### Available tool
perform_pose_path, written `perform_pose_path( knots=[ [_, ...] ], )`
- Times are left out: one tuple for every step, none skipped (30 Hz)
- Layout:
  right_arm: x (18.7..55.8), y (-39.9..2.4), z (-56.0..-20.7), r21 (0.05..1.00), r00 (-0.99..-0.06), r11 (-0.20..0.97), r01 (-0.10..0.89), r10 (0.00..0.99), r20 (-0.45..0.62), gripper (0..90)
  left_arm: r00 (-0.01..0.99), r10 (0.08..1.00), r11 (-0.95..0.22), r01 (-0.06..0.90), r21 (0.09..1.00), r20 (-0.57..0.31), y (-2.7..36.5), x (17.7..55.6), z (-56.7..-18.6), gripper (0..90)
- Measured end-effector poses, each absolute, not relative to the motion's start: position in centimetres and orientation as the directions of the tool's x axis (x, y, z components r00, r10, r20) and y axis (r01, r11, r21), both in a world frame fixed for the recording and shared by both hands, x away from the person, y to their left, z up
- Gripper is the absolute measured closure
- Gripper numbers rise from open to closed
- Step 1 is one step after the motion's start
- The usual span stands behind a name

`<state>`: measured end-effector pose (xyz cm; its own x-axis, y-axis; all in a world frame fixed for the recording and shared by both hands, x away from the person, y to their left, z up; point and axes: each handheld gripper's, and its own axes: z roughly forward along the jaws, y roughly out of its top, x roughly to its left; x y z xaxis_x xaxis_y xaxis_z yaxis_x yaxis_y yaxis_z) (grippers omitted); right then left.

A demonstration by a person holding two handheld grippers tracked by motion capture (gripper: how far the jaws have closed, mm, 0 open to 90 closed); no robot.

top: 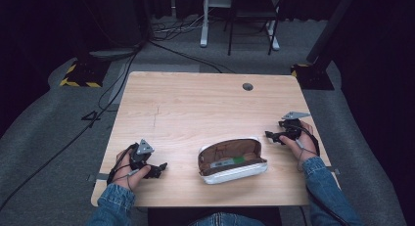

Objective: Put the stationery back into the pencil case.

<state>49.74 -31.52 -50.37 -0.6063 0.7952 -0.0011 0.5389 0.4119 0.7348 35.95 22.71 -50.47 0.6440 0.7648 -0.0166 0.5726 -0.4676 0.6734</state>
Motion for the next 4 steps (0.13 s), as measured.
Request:
perform_pose_path(
  knots=[
    [49.73, -31.48, -50.37, 0.734, -0.604, 0.411, 0.54, 0.797, -0.002, 14.2, 0.644, 0.765, -0.468, 0.574, 0.672, -0.018, 22.71, 35.96, -50.46, 5.6],
    [49.73, -31.48, -50.37, 0.734, -0.603, 0.411, 0.54, 0.798, -0.003, 14.1, 0.642, 0.766, -0.465, 0.575, 0.673, -0.019, 22.69, 35.94, -50.47, 5.5],
    [49.73, -31.48, -50.37, 0.734, -0.603, 0.411, 0.54, 0.798, -0.003, 14.1, 0.641, 0.767, -0.464, 0.574, 0.675, -0.018, 22.67, 35.95, -50.49, 5.4],
    [49.74, -31.49, -50.38, 0.735, -0.604, 0.412, 0.539, 0.797, -0.004, 14.1, 0.642, 0.767, -0.464, 0.575, 0.674, -0.018, 22.67, 35.95, -50.49, 5.4]
  ],
)
